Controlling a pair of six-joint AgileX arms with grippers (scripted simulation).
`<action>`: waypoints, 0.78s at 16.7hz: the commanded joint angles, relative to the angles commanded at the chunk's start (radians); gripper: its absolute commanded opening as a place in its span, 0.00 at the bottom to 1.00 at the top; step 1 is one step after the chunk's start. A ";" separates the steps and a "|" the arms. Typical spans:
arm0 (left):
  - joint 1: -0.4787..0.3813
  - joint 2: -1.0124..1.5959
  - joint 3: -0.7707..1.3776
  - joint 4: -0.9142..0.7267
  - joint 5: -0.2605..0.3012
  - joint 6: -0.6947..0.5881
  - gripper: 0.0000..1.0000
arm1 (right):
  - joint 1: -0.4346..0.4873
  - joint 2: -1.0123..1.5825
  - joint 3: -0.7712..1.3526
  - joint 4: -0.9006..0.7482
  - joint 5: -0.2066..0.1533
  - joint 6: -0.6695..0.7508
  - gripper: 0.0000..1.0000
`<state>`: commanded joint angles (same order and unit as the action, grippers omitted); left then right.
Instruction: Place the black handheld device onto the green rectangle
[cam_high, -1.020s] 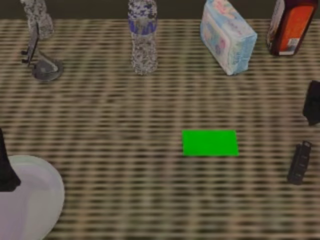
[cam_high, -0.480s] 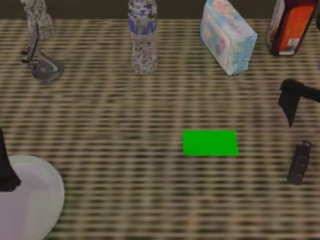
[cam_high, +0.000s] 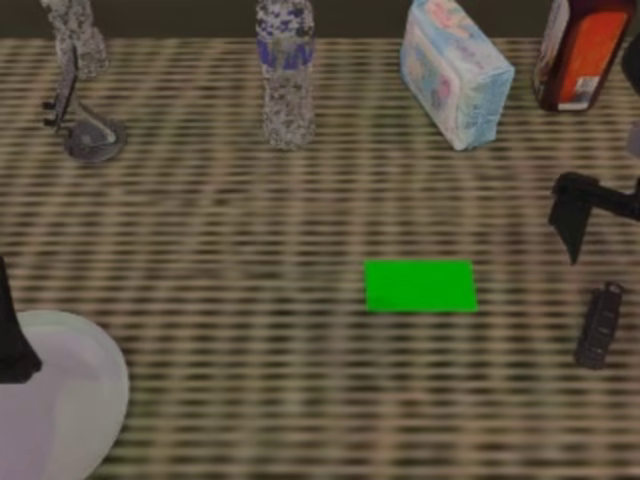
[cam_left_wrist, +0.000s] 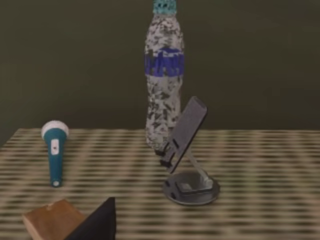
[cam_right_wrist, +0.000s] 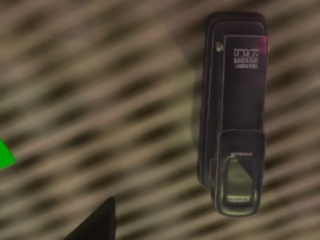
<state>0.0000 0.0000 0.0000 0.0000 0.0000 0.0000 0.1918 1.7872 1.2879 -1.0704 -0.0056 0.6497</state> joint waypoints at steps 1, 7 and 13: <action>0.000 0.000 0.000 0.000 0.000 0.000 1.00 | 0.001 0.016 -0.026 0.044 0.000 0.001 1.00; 0.000 0.000 0.000 0.000 0.000 0.000 1.00 | 0.006 0.111 -0.180 0.297 0.000 0.008 1.00; 0.000 0.000 0.000 0.000 0.000 0.000 1.00 | 0.007 0.117 -0.190 0.311 0.001 0.009 0.92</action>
<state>0.0000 0.0000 0.0000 0.0000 0.0000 0.0000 0.1985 1.9042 1.0980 -0.7598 -0.0051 0.6586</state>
